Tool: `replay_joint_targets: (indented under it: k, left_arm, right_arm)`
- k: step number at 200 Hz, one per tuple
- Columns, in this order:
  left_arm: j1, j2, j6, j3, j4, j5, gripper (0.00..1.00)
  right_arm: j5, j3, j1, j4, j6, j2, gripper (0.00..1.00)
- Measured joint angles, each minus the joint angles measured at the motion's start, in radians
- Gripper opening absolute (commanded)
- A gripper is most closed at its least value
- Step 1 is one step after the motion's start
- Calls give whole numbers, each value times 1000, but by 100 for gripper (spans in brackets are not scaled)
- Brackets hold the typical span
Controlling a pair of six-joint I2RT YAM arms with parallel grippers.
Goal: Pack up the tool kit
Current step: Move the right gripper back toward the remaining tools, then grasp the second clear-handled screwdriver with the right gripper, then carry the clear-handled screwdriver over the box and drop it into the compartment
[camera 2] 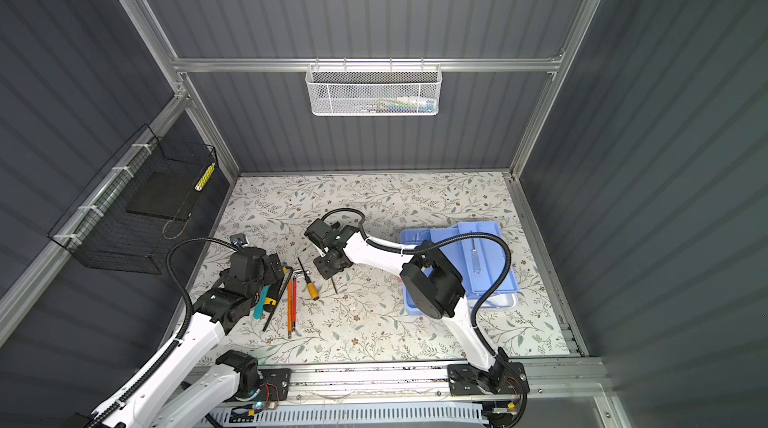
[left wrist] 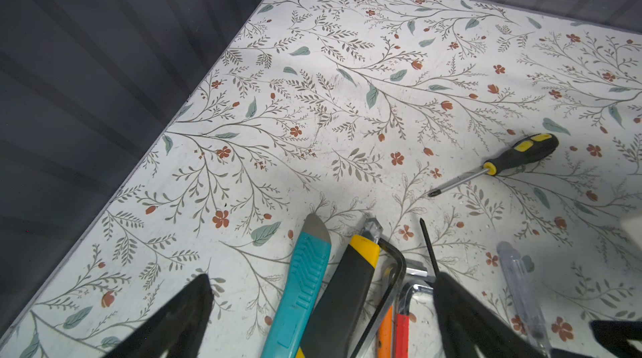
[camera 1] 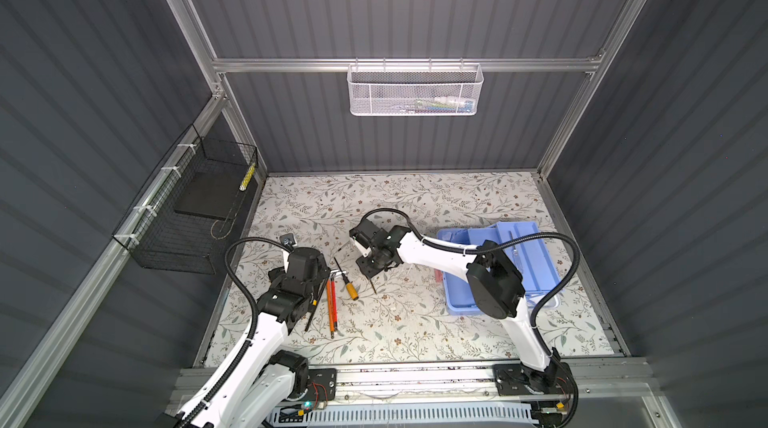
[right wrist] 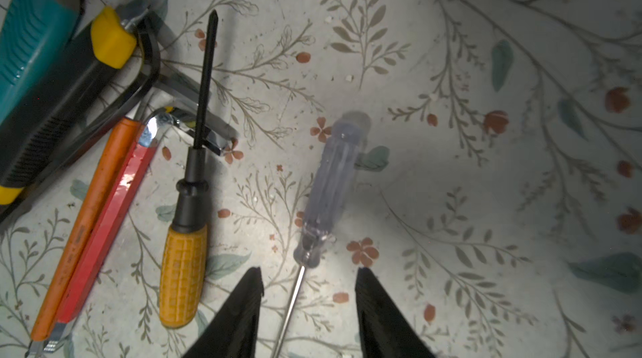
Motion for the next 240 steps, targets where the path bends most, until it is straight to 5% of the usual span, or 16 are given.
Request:
replay_joint_targets:
  k: [83, 240]
  left_arm:
    - [0, -8, -3, -2, -3, 0, 99]
    - [0, -10, -3, -3, -3, 0, 99]
  right_arm:
    - [48, 88, 9, -24, 40, 93, 41]
    - [75, 167, 4, -84, 46, 136, 11]
